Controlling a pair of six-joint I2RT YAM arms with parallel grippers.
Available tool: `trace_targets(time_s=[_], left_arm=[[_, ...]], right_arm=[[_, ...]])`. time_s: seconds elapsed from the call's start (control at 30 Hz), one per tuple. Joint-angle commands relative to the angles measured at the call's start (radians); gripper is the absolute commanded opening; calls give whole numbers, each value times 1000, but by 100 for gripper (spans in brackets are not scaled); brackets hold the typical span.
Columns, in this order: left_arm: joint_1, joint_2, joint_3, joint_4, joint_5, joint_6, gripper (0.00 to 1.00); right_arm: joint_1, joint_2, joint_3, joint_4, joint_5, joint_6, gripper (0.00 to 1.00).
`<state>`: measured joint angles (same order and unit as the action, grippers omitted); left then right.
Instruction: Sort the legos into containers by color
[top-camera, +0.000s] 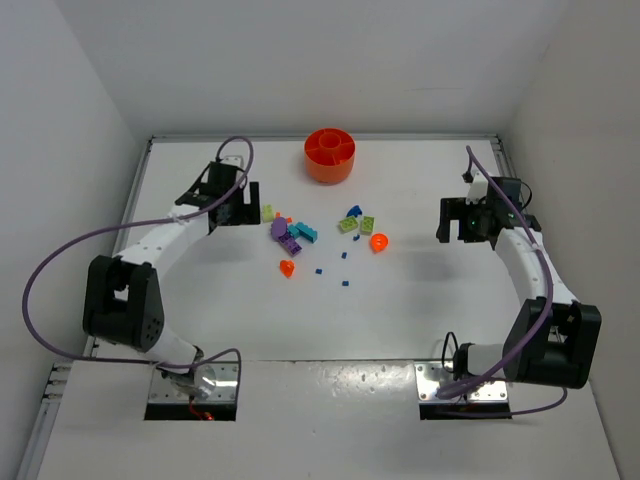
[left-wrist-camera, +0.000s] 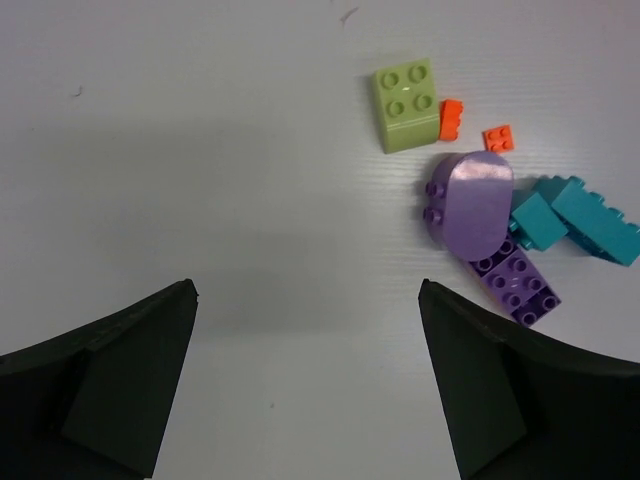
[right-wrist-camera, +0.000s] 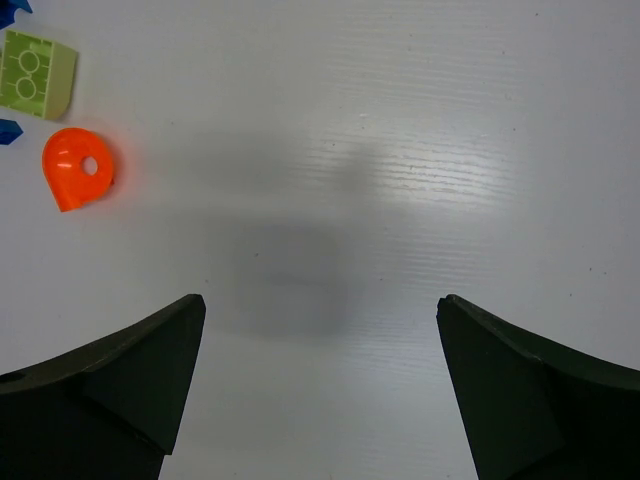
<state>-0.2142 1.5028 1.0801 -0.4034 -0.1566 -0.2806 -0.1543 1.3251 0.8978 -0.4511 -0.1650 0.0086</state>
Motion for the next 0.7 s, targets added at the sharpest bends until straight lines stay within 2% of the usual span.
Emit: trace_targets(time_s=[0.0,0.23,0.43,0.67], left_arm=[[-48,59,89,25,-53,-103,99],[-132,239,224,2,-179,-199,99],[-163,350,280,-18,-199,-235,99],[-163,470,385,-58,-235,-253,94]], right_arm=[[6,-20,10,23,-18,17,100],[6,8,20,12,-18,17,100],[6,8,20,12,-36,27,100],[6,28,29,12,-56,27,100]])
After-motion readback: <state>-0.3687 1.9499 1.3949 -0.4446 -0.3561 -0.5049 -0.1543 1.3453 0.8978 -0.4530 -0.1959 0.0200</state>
